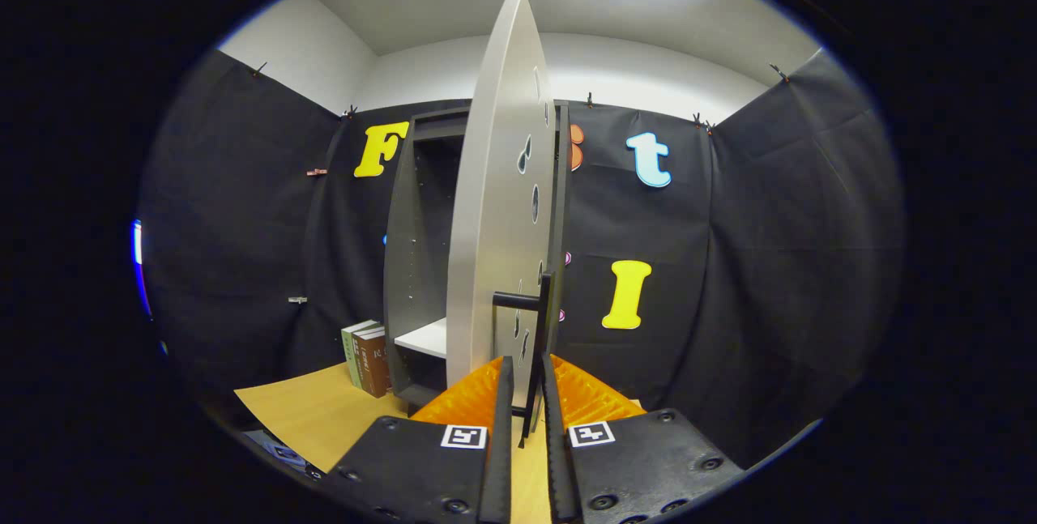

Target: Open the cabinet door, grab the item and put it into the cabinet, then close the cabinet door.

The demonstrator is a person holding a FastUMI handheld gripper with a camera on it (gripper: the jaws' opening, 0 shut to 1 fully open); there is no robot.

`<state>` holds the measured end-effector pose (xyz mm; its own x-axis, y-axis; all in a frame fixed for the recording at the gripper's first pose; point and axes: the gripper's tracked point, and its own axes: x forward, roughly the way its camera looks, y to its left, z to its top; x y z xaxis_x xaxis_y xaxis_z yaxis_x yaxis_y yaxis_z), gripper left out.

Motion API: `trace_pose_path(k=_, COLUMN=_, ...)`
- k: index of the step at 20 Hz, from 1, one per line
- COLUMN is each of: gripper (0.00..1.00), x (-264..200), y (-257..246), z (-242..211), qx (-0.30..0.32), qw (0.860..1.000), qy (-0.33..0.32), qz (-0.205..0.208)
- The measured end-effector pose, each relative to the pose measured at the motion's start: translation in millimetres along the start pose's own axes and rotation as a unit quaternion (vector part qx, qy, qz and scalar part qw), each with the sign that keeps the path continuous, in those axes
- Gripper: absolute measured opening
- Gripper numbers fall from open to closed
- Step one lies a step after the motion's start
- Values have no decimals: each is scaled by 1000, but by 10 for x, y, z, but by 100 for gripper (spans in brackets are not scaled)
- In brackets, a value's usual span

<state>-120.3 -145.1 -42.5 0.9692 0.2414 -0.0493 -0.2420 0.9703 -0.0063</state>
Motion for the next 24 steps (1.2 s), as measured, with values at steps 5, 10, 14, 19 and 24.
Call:
trace_pose_path(k=5, gripper=17, x=-90, y=245, z=78, qx=-2, qw=1000, qy=-19, qz=14)
trace_pose_path(k=10, gripper=26, x=-84, y=638, z=-251, qx=-17, qw=998, qy=34, qz=41)
trace_pose_path(k=14, gripper=35, x=151, y=1138, z=-745, qx=16, qw=995, qy=91, qz=38)
trace_pose_path(k=19, gripper=54, x=390, y=1607, z=-1750, qx=18, qw=978, qy=206, qz=-3)
trace_pose_path(k=24, gripper=57, x=484, y=1943, z=-2652, qx=48, qw=955, qy=288, qz=-41)
